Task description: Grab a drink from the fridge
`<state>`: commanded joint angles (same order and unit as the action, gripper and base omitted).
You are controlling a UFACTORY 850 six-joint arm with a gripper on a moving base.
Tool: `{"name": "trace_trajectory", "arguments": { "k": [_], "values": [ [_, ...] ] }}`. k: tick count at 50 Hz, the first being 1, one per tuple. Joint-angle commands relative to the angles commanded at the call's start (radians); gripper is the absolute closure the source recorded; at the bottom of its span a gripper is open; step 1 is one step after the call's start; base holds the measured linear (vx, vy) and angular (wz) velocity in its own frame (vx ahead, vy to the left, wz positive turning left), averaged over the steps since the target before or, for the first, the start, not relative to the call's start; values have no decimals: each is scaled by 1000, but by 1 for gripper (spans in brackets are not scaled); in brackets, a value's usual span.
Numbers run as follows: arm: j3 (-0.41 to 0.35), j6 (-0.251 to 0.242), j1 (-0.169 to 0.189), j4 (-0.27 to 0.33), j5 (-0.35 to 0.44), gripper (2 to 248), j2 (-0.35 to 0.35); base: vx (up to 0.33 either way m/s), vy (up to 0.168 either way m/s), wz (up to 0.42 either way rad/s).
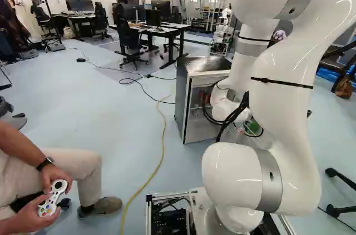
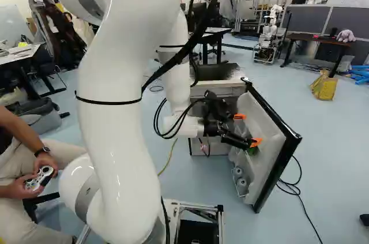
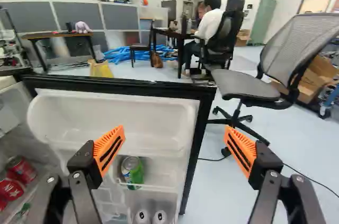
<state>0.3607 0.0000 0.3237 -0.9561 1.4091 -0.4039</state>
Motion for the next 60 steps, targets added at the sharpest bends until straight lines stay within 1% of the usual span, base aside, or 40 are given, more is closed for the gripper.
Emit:
{"name": "trace_trajectory", "arguments": {
  "k": [18, 39, 46, 60],
  "values": [
    [-61, 0, -31, 189, 0, 3, 41, 0, 0, 0],
    [-89, 0, -58, 410, -8, 3, 61, 0, 0, 0],
    [-87, 0, -60, 484, -14, 3, 48, 0, 0, 0],
    [-73, 0, -61, 631, -28, 3, 0, 0, 0, 0]
  ]
}}
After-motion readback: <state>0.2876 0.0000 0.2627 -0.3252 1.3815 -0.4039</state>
